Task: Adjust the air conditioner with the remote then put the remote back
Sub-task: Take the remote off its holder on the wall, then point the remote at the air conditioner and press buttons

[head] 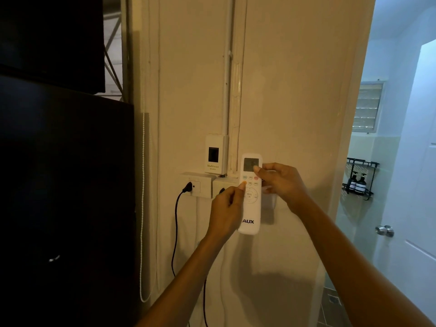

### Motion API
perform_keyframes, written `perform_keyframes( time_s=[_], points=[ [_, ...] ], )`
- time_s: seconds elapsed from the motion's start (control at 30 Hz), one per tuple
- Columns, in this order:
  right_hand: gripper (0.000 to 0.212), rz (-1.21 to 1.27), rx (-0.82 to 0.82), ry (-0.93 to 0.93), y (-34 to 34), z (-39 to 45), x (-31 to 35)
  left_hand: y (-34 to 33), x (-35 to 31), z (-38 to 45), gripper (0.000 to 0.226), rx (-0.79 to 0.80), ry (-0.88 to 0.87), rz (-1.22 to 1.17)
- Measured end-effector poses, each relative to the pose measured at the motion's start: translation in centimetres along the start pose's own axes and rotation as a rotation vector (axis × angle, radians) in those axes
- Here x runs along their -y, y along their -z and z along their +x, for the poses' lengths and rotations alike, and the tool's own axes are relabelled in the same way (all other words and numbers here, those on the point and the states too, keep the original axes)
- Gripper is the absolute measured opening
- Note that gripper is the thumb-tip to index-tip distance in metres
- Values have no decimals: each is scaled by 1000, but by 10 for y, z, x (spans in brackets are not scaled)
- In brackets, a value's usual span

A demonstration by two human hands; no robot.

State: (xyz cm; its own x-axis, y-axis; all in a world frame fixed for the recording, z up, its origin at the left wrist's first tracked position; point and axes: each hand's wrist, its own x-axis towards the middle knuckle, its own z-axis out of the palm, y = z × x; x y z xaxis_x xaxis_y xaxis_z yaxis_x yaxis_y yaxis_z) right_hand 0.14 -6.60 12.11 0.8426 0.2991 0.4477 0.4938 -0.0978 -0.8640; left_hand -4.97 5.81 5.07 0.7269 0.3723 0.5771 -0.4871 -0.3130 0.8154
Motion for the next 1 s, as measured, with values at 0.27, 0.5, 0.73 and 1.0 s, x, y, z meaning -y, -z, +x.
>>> perform_keyframes(
  time_s=[0.27, 0.5, 0.73, 1.0],
  points=[
    [29, -60, 34, 52, -32, -54, 1, 34, -12, -38, 23, -87, -8, -24],
    [28, -68, -22, 124, -65, -106, 4, 55, -30, -70, 19, -170, -70, 11],
    [9, 93, -4, 198, -74, -147, 33, 81, -65, -104, 18, -146, -128, 41],
    [15, 181, 75, 281, -80, -187, 81, 114, -120, -147, 12, -149, -200, 122]
  ],
)
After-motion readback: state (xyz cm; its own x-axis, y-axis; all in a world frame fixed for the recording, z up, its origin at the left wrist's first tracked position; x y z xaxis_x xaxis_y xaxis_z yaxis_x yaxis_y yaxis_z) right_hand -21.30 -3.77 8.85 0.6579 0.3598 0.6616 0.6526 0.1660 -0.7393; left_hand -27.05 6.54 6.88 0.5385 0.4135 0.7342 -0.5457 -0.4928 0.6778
